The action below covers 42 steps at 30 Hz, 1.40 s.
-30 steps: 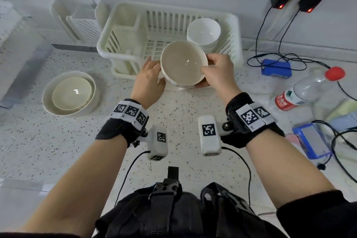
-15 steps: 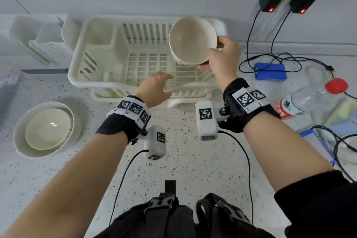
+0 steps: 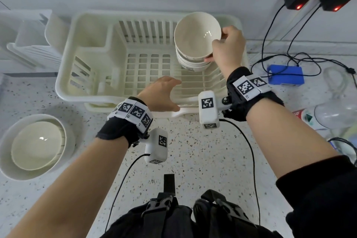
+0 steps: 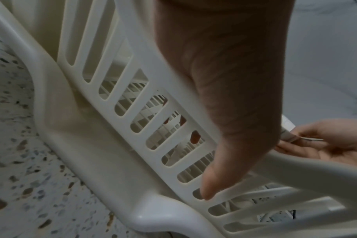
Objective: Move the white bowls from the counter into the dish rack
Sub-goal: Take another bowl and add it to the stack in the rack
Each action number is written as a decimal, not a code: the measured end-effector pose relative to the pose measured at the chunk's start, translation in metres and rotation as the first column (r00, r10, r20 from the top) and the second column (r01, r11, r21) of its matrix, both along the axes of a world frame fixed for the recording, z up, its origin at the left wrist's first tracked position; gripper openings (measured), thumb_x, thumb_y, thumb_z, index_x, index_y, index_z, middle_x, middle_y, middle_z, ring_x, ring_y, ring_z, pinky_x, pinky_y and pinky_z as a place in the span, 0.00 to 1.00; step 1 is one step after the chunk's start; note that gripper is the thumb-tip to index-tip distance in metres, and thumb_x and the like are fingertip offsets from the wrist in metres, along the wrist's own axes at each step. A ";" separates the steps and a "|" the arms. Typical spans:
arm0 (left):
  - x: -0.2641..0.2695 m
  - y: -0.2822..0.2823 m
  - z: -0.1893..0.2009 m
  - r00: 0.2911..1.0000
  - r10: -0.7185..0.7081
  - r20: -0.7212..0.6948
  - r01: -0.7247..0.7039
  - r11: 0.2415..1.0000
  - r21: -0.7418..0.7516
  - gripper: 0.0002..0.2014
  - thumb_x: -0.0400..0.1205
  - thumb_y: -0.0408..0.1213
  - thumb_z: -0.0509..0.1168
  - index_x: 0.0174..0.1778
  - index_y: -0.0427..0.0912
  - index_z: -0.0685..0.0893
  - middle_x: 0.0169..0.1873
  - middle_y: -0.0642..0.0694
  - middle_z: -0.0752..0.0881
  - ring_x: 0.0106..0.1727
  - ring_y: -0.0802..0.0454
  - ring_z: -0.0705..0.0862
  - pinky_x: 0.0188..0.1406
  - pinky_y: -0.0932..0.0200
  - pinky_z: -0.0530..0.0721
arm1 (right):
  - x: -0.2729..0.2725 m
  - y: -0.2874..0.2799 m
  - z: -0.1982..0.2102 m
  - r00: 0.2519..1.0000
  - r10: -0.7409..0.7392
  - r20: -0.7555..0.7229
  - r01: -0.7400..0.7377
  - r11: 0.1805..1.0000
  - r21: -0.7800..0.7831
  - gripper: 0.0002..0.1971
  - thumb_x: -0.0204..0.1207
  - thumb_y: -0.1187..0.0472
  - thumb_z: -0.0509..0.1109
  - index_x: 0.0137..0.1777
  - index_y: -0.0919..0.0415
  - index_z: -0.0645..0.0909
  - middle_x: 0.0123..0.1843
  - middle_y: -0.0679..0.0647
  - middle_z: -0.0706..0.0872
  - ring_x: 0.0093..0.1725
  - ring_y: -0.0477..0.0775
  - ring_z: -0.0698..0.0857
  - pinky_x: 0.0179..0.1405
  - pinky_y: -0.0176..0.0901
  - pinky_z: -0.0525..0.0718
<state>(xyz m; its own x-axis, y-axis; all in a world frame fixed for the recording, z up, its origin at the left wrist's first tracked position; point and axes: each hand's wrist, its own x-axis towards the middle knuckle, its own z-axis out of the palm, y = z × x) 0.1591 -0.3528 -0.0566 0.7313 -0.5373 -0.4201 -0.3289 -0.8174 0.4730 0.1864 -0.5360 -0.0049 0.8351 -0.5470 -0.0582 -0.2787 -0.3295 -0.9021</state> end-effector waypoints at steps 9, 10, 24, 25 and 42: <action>0.005 -0.002 -0.005 0.998 -0.042 -0.057 0.044 0.998 0.035 0.43 0.67 0.45 0.72 0.78 0.50 0.61 0.79 0.50 0.64 0.79 0.50 0.64 0.79 0.45 0.66 | 0.002 -0.007 -0.009 0.999 0.042 -0.035 -0.043 0.998 -0.050 0.13 0.73 0.76 0.60 0.55 0.69 0.80 0.56 0.63 0.81 0.32 0.58 0.88 0.28 0.52 0.91; 0.005 -0.002 -0.005 0.997 -0.043 -0.064 0.045 0.999 0.030 0.42 0.67 0.45 0.73 0.78 0.51 0.61 0.79 0.50 0.64 0.79 0.50 0.64 0.79 0.45 0.66 | 0.002 -0.008 -0.010 0.998 0.046 -0.040 -0.048 0.998 -0.049 0.14 0.73 0.77 0.60 0.55 0.69 0.80 0.55 0.62 0.80 0.30 0.55 0.87 0.26 0.51 0.91; 0.002 -0.001 -0.001 0.998 -0.034 -0.049 0.034 0.999 0.010 0.41 0.68 0.44 0.72 0.77 0.51 0.62 0.79 0.49 0.65 0.79 0.50 0.64 0.78 0.45 0.67 | 0.007 -0.009 -0.008 0.990 0.064 -0.129 -0.073 0.995 -0.067 0.13 0.72 0.77 0.58 0.53 0.76 0.81 0.55 0.64 0.83 0.25 0.51 0.86 0.30 0.57 0.91; 0.002 -0.001 -0.001 0.999 -0.031 -0.042 0.031 0.999 0.007 0.41 0.68 0.44 0.72 0.77 0.50 0.62 0.79 0.49 0.65 0.79 0.50 0.65 0.78 0.46 0.67 | 0.007 -0.009 -0.008 0.989 0.066 -0.132 -0.076 0.994 -0.073 0.13 0.72 0.77 0.58 0.52 0.76 0.81 0.53 0.63 0.83 0.25 0.51 0.86 0.30 0.56 0.91; -0.062 0.019 0.033 0.971 0.107 0.212 -0.085 0.991 -0.107 0.31 0.76 0.44 0.68 0.75 0.44 0.67 0.75 0.44 0.72 0.73 0.46 0.73 0.74 0.45 0.73 | -0.072 0.015 0.021 0.993 0.106 0.046 -0.104 0.994 -0.039 0.16 0.78 0.69 0.63 0.65 0.66 0.76 0.63 0.59 0.82 0.31 0.58 0.90 0.30 0.52 0.91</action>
<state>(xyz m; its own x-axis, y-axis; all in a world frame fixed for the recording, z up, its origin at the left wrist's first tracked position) 0.0974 -0.3340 -0.0240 0.8492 -0.4906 -0.1955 -0.3545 -0.8039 0.4776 0.1145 -0.5208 0.0160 0.8894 -0.4570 0.0016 -0.1976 -0.3876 -0.9004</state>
